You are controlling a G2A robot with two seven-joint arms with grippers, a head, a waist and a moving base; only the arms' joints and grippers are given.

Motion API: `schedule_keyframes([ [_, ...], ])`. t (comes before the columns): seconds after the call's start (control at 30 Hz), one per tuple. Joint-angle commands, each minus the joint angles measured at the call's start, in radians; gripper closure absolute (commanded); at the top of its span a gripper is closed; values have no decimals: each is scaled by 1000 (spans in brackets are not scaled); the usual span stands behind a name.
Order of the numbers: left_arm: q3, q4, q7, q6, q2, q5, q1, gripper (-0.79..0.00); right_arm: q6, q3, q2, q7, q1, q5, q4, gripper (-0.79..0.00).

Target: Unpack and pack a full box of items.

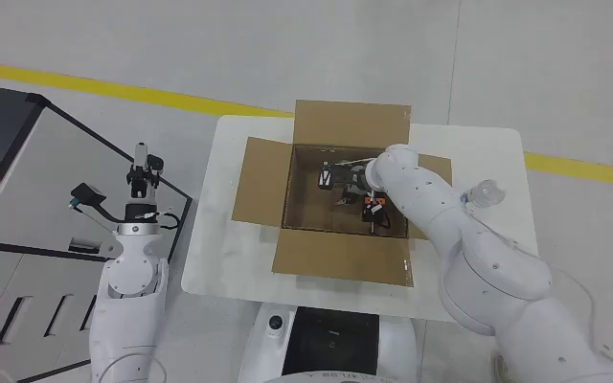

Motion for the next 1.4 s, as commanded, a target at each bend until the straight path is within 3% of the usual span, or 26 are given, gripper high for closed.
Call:
schedule_keyframes([
  [0.0, 0, 0, 0, 0, 0, 0, 0, -671, 0, 0, 0, 0, 0, 0, 0, -785],
  [0.7, 0, 0, 0, 0, 0, 0, 0, -671, 0, 0, 0, 0, 0, 0, 0, -785],
  [0.73, 0, 0, 0, 0, 0, 0, 0, -785, 3, 2, 0, -12, -3, 3, -14, -785],
  [1.07, 0, 0, 0, 0, 0, 0, 0, -785, -17, 17, 38, -131, -19, -6, -14, -785],
  [1.27, 0, 0, 0, 0, 0, 0, 0, -785, -31, 46, 48, -93, -22, 42, -11, -628],
  [1.37, 0, 0, 0, 0, 0, 0, 0, -785, -32, 52, 44, -11, -18, 49, -39, -650],
])
